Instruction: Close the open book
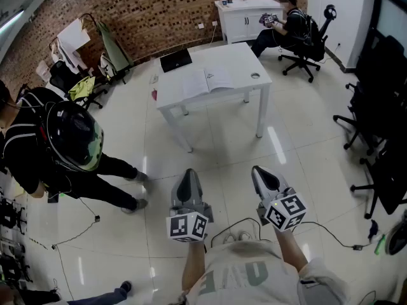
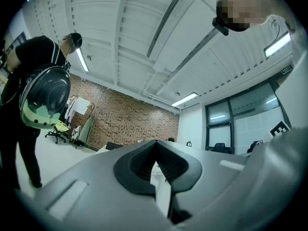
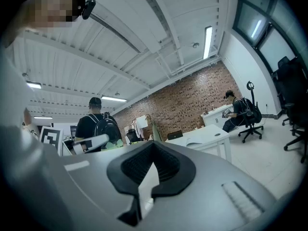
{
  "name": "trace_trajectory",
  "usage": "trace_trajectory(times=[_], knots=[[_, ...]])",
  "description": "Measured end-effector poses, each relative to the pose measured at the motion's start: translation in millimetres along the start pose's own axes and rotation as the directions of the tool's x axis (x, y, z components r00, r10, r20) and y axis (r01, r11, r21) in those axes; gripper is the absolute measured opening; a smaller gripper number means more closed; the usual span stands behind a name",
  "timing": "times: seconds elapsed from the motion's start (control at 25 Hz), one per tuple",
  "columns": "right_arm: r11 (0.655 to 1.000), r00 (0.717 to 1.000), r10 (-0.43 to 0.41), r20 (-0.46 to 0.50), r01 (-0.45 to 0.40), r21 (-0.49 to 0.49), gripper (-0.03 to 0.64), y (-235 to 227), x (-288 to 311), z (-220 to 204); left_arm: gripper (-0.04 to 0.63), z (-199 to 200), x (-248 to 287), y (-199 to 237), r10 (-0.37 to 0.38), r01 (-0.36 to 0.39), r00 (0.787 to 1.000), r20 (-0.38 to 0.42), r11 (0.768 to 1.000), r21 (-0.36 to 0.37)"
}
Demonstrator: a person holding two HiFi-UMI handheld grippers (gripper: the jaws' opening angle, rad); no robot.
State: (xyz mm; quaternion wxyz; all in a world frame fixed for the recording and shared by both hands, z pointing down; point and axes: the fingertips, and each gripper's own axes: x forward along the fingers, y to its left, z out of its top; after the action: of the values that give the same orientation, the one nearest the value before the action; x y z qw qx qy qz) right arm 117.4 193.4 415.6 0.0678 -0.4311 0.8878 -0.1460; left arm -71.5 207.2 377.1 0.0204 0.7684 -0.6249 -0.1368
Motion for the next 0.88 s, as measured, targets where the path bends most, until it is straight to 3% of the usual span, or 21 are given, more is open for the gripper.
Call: trace_trajectory(times=[0.36,0.56,0.88], knots=[[1.000,1.000,0.008,-0.022,-0.008,-0.015,0.002,-18.8,2.2,-7.8,0.012,-15.5,12.0,-5.8,0.006,-0.006,1.000,-0.014,1.000,-0.003],[1.000,0.999,0.001,-0.050,-0.002,-0.020,0.002,-38.9,10.3,-16.3,0.012,-28.4,18.7,0.6,0.044,-0.045,0.999,-0.029,0.999,-0.024],[1.000,0.997,0.023,-0.080,-0.024,-0.013,0.002,-58.4,62.9,-26.7,0.012,-50.3,61.6,30.6,0.074,-0.075,0.996,-0.054,0.997,-0.021]])
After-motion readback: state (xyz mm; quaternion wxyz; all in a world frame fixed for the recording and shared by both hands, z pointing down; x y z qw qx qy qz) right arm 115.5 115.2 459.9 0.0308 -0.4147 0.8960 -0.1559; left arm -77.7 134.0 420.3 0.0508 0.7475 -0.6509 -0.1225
